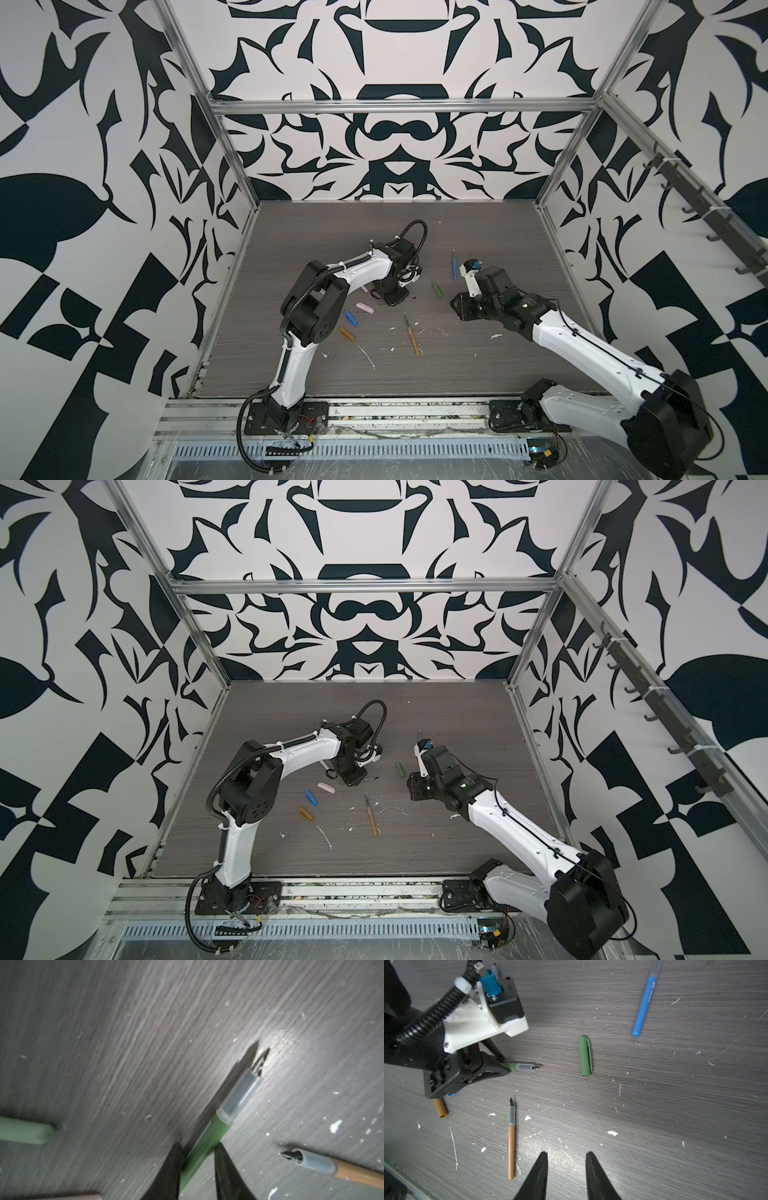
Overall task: Insert the pens into the pen caps
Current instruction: 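Lower the left gripper onto the green pen body and close on it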
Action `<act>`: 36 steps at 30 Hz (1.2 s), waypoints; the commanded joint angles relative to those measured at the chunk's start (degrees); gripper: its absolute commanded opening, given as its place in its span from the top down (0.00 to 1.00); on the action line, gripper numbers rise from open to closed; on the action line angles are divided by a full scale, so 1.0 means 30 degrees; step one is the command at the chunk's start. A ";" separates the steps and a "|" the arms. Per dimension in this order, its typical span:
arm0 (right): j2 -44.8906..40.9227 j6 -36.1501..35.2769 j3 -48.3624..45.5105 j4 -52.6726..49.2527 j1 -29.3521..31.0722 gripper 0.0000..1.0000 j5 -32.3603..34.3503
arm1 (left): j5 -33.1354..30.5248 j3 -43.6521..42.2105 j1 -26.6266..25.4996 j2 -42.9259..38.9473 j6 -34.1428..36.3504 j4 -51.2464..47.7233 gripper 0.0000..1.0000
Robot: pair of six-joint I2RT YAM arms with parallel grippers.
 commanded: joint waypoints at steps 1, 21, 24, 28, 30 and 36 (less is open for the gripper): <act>-0.0541 0.0180 0.0112 0.0292 -0.0073 0.66 -0.0029 | 0.0335 0.0404 0.0005 0.0220 -0.1520 -0.0481 0.67; -0.0736 0.0449 -0.0035 0.0411 -0.0091 0.66 -0.0073 | -0.0398 -0.0765 -0.0224 -0.0863 -0.2561 -0.0053 0.78; -0.0692 0.0456 -0.0047 0.0413 -0.0085 0.66 -0.0076 | -0.1095 -0.0988 -0.0341 -0.1018 -0.3844 0.0568 0.78; -0.0617 0.0485 -0.0004 0.0438 -0.0069 0.66 -0.0121 | -0.1902 -0.1210 -0.0575 -0.1066 -0.4795 0.0464 0.69; -0.0609 0.0485 0.0025 0.0424 -0.0076 0.66 -0.0172 | -0.1729 -0.1471 -0.0669 -0.1277 -0.4642 0.0426 0.65; -0.0640 0.0586 -0.0090 0.0548 -0.0078 0.69 -0.0207 | -0.0923 -0.2322 -0.0704 -0.1857 -0.4024 -0.0122 0.67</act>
